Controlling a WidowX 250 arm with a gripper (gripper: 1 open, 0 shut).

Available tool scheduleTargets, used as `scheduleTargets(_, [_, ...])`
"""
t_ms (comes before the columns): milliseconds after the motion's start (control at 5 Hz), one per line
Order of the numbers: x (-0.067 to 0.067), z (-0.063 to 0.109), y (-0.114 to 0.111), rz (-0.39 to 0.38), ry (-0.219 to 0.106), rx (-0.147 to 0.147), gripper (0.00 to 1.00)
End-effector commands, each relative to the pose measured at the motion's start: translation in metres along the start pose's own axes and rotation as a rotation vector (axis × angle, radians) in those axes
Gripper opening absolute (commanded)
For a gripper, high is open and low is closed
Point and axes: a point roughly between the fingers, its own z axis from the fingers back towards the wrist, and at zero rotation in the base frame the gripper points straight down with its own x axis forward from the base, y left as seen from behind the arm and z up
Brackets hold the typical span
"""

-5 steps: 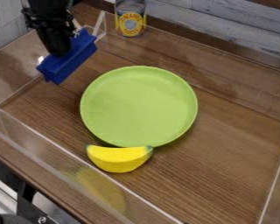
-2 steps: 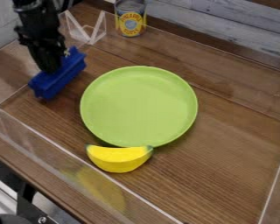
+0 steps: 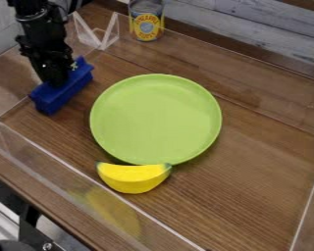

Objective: Remove the blue object from inside the green plate and put it on the table

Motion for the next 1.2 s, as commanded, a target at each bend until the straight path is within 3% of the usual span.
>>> scheduleTargets(0, [-0.001, -0.006, 0.003, 0.01, 0.007, 0.025, 0.0])
scheduleTargets(200, [-0.003, -0.011, 0.001, 0.015, 0.022, 0.034, 0.0])
scheduleTargets(400, [-0.004, -0.018, -0.001, 0.02, 0.035, 0.049, 1.0])
scheduleTargets(600, [-0.006, -0.026, -0.004, 0.026, 0.051, 0.062, 0.0])
scheduleTargets(800, [-0.008, -0.032, -0.003, 0.033, 0.067, 0.072, 0.0])
scheduleTargets(1000, [-0.009, -0.04, -0.006, 0.04, 0.082, 0.087, 1.0])
